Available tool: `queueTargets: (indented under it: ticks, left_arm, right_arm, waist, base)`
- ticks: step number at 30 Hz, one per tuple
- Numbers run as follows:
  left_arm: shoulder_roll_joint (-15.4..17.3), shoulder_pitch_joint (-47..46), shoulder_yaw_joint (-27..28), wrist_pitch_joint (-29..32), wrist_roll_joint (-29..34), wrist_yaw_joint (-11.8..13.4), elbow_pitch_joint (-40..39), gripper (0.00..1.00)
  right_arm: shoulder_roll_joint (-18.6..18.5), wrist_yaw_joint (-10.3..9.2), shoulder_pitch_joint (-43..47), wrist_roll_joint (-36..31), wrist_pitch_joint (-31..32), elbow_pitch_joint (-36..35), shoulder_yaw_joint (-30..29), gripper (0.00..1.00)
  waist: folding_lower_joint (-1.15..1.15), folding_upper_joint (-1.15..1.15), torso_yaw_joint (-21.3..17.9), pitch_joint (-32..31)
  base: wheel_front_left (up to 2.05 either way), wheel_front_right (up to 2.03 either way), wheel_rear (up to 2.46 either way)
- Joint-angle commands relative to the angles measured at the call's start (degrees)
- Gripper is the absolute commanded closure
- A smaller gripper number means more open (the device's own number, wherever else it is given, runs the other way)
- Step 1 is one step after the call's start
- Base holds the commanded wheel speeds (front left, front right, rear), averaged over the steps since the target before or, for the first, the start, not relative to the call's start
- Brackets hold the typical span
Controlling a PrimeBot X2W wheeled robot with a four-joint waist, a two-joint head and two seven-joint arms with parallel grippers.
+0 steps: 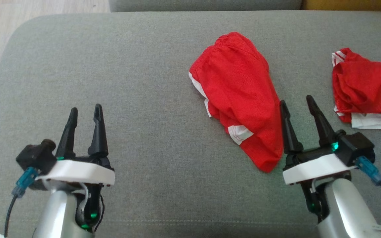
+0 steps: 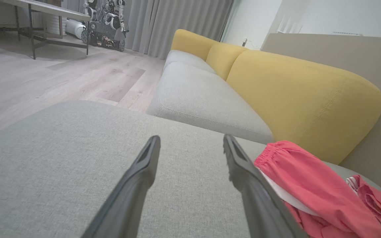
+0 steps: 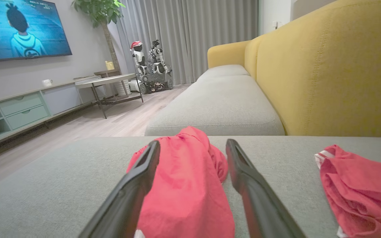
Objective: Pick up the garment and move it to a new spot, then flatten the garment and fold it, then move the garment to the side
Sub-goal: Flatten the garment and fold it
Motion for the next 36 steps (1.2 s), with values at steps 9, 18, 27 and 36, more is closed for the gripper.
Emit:
queueTargets:
  ticks: [9,18,27,36]
  left_arm:
    - [-0.77,-1.56,4.86,-0.28,1.74,-2.47,-0.75,0.00]
    - [-0.83,-2.63,2.99,-0.28,-0.95,-2.16,0.17,0.00]
    - [-0.83,-3.20,1.85,-0.28,-1.60,-1.92,0.49,0.00]
    - [-0.84,-4.05,0.76,-0.28,-2.14,-1.73,0.61,0.00]
  right_arm:
    - [0.28,-0.05,-0.06,1.92,5.21,-1.88,10.33,0.00]
    - [0.22,-0.05,-0.94,1.76,12.74,3.61,13.35,0.00]
    - [0.27,-0.05,-2.95,2.31,13.99,7.71,9.39,0.00]
    - [0.27,-0.05,-5.95,5.44,14.21,10.88,9.67,0.00]
  waist:
    - [0.00,0.00,0.06,0.11]
    - [0.00,0.00,0.71,2.39]
    - [0.00,0.00,2.12,4.05]
    - [0.00,0.00,3.51,5.59]
  base:
    - [0.00,0.00,0.00]
    - [0.00,0.00,0.00]
    - [0.00,0.00,0.00]
    - [0.00,0.00,0.00]
